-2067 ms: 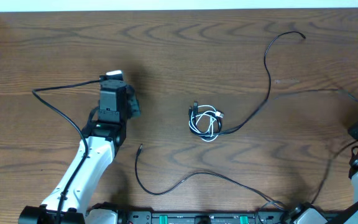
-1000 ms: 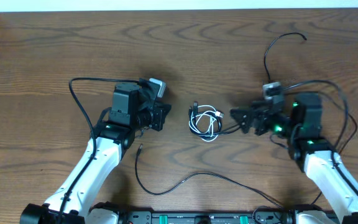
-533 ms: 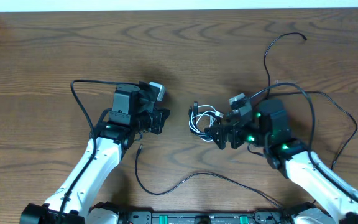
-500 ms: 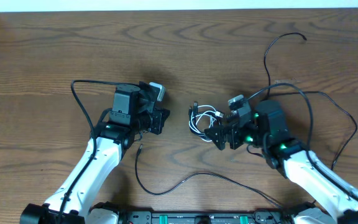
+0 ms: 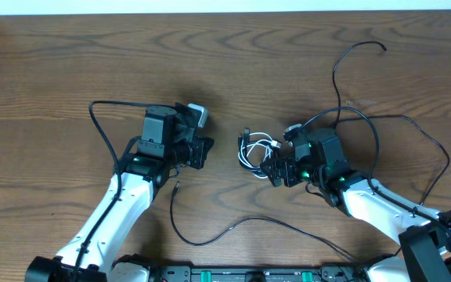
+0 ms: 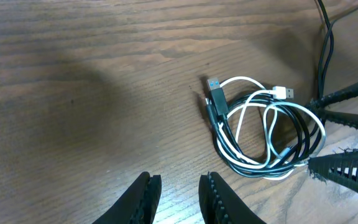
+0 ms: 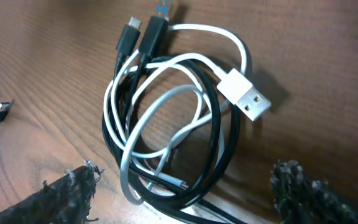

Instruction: Untangle cables

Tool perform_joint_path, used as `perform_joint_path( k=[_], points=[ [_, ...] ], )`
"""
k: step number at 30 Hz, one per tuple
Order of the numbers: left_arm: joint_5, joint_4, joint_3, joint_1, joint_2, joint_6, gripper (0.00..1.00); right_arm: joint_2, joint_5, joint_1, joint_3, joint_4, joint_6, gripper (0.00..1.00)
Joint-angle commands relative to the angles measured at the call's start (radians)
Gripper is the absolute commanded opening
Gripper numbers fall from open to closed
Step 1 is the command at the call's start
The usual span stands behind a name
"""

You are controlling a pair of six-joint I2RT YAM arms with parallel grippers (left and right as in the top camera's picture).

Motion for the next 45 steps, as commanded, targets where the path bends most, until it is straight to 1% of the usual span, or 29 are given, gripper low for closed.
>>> perform_joint_path(
  k=[1,6,8,9,11,12,13,14,15,17,18,19,25,28,29,30,32,35,36,38,42,45],
  points=[
    [-0.001,-0.002,0.01,-0.004,-0.003,-0.031,0.27,0.009,0.015,0.008,0.0,0.023,-0.031,0.88],
    [-0.001,-0.002,0.01,-0.004,-0.003,-0.033,0.27,0.068,0.015,0.011,0.0,0.052,-0.045,0.88],
    [-0.002,-0.002,0.01,-0.004,-0.003,-0.033,0.27,0.109,-0.01,0.012,0.0,0.088,-0.045,0.86],
    [-0.002,-0.002,0.01,-0.004,-0.003,-0.033,0.27,0.135,-0.043,0.012,0.0,0.126,-0.045,0.84],
    [-0.002,-0.002,0.01,-0.004,-0.003,-0.033,0.27,0.156,-0.049,0.012,0.0,0.146,-0.045,0.8],
    [-0.002,-0.002,0.01,-0.004,-0.003,-0.033,0.27,0.168,-0.045,0.012,0.0,0.15,-0.047,0.74],
    [-0.002,-0.002,0.01,-0.004,-0.003,-0.033,0.27,0.174,-0.037,0.012,0.0,0.151,-0.053,0.72],
    [-0.002,-0.002,0.01,-0.004,-0.003,-0.033,0.27,0.187,-0.034,0.012,0.0,0.155,-0.065,0.63],
    [-0.002,-0.002,0.01,-0.004,-0.003,-0.033,0.27,0.199,-0.033,0.012,0.0,0.16,-0.079,0.5],
    [-0.002,-0.002,0.01,-0.004,-0.003,-0.033,0.27,0.232,-0.033,0.018,0.0,0.179,-0.098,0.33],
    [-0.002,-0.002,0.01,-0.004,-0.003,-0.033,0.27,0.251,-0.034,0.023,0.0,0.203,-0.096,0.15],
    [-0.002,-0.002,0.01,-0.004,-0.003,-0.033,0.27,0.266,-0.038,0.028,0.0,0.225,-0.085,0.01],
    [-0.001,-0.003,0.01,-0.004,-0.003,-0.033,0.27,0.235,-0.042,0.016,0.0,0.217,-0.081,0.01],
    [-0.002,-0.003,0.01,-0.004,-0.003,-0.033,0.27,0.13,-0.105,-0.036,0.0,0.209,-0.047,0.01],
    [-0.001,-0.003,0.01,-0.004,-0.003,-0.033,0.27,0.087,-0.137,-0.058,0.0,0.212,-0.021,0.01],
    [0.02,-0.002,0.01,-0.004,-0.003,-0.032,0.23,0.021,-0.172,-0.094,0.0,0.217,0.017,0.01],
    [0.067,0.002,0.01,-0.004,-0.003,-0.032,0.2,-0.072,-0.203,-0.146,0.0,0.226,0.087,0.01],
    [0.125,0.007,0.01,-0.004,-0.003,-0.033,0.2,-0.173,-0.231,-0.206,0.0,0.263,0.193,0.01],
    [0.165,0.022,0.01,-0.004,-0.003,-0.033,0.2,-0.231,-0.243,-0.236,0.0,0.301,0.257,0.01],
    [0.219,0.048,0.01,-0.004,-0.003,-0.033,0.2,-0.286,-0.27,-0.253,0.0,0.354,0.289,0.01],
    [0.344,0.132,0.01,-0.004,-0.003,-0.033,0.2,-0.338,-0.336,-0.258,0.0,0.417,0.289,0.01],
    [0.391,0.192,0.01,-0.004,-0.003,-0.032,0.2,-0.337,-0.436,-0.258,0.0,0.441,0.203,0.01]
  ],
)
